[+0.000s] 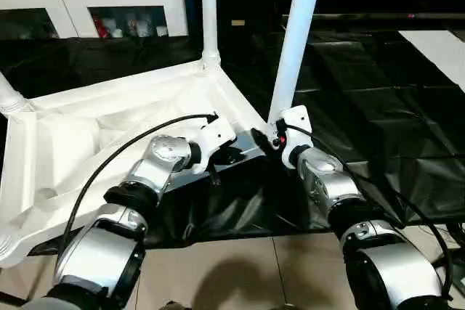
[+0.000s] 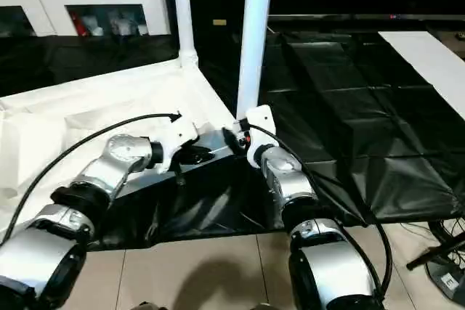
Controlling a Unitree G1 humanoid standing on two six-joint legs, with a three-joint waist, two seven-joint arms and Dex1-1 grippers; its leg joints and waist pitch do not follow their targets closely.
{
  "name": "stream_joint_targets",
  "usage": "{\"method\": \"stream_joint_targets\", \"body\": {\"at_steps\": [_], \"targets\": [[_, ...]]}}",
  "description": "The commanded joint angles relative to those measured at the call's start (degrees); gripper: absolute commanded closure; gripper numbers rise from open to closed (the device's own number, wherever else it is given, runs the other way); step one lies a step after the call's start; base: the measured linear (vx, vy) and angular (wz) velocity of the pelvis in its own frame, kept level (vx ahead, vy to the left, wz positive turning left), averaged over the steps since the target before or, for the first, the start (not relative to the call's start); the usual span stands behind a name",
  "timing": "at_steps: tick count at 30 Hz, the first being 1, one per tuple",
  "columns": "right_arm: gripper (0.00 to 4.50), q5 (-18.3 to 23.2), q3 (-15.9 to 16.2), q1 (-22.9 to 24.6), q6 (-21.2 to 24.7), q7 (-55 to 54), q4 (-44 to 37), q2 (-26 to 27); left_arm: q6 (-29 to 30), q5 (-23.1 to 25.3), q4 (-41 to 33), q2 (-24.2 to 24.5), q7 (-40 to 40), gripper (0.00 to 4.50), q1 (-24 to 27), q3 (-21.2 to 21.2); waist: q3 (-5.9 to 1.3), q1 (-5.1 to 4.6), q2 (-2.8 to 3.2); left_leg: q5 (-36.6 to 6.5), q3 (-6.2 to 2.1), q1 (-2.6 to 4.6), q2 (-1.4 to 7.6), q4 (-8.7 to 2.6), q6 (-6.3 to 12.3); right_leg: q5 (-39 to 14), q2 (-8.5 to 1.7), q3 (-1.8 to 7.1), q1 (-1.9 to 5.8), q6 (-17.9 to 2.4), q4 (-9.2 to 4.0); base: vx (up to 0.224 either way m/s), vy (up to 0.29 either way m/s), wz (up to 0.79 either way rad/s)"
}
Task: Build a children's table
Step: Rotate leg to tighten
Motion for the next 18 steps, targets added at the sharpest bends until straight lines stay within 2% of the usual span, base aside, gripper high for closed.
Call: {"method": "stream_joint_targets", "body": {"at_steps": [1,4,8,11,13,15,16,17,18], "targets": [[0.73,0.7,3.8,2.0,-1.3,10.5,-3.3,-1.3,-3.9,-0.8,-1.0,0.6,-6.8,4.50,0.6,-1.6,-4.34,0.21,0.03,-10.5,0.13,0.61,1.18,-3.41,5.22,-0.1,-2.80,2.65,3.65,-15.9,-3.87,0.000,0.000,0.00],[0.73,0.5,4.3,3.2,-1.0,16.3,-4.9,-3.2,-5.0,-1.6,-0.1,1.8,-10.4,4.50,0.5,-1.4,-4.37,0.52,0.20,-9.6,0.23,0.65,1.44,-3.34,6.37,0.9,-2.86,2.52,3.56,-16.5,-3.59,0.000,0.000,0.00],[0.73,1.6,4.5,4.5,-0.5,22.4,-7.0,-4.7,-5.8,-3.0,0.5,2.7,-14.8,4.50,0.6,-1.0,-4.20,0.83,0.13,-11.4,0.26,0.73,1.47,-3.45,5.79,-2.8,-2.97,2.59,3.56,-16.1,-3.92,0.000,0.000,0.00],[0.73,3.9,6.8,7.3,1.6,32.9,-12.8,-7.3,-6.2,-4.8,0.5,3.9,-20.9,4.50,0.9,-0.8,-4.06,1.06,0.12,-12.8,0.24,0.93,1.58,-3.58,5.40,-4.8,-2.89,2.59,3.47,-16.0,-4.17,0.000,0.000,0.00],[0.73,4.3,7.5,7.9,2.0,35.1,-14.0,-7.9,-6.4,-5.0,0.6,4.2,-22.1,4.50,0.9,-0.9,-4.17,1.53,0.12,-12.2,0.24,0.96,1.70,-3.58,5.60,-4.2,-3.02,2.67,3.34,-16.0,-4.06,0.000,0.000,0.00],[0.73,5.2,9.7,9.5,3.9,40.6,-17.6,-9.7,-7.3,-4.8,1.0,5.4,-25.0,4.50,1.0,-1.6,-4.04,1.72,-0.04,-12.5,0.22,0.90,1.58,-3.65,5.57,-5.0,-2.93,2.64,3.47,-15.6,-4.21,0.000,0.000,0.00],[0.98,5.4,10.1,9.8,4.6,42.0,-18.4,-10.1,-7.7,-4.6,1.3,5.6,-25.6,4.50,1.0,-1.8,-4.09,1.80,0.02,-12.7,0.17,0.96,1.67,-3.69,5.39,-5.5,-3.04,2.67,3.38,-15.5,-4.20,0.000,0.000,0.00],[1.06,5.0,10.8,10.2,5.1,43.8,-19.2,-10.5,-8.2,-4.3,1.7,5.9,-26.8,4.50,0.8,-2.1,-4.05,1.86,0.21,-13.1,0.17,1.04,1.70,-3.73,5.02,-6.0,-3.04,2.67,3.26,-15.5,-4.27,0.000,0.000,0.00],[1.06,5.0,10.8,10.2,5.1,43.8,-19.2,-10.5,-8.2,-4.3,1.7,5.9,-26.8,4.50,0.8,-2.1,-4.04,1.90,0.13,-13.1,0.16,0.96,1.68,-3.74,4.91,-6.2,-3.06,2.68,3.31,-15.4,-4.31,0.000,0.000,0.00]]}}
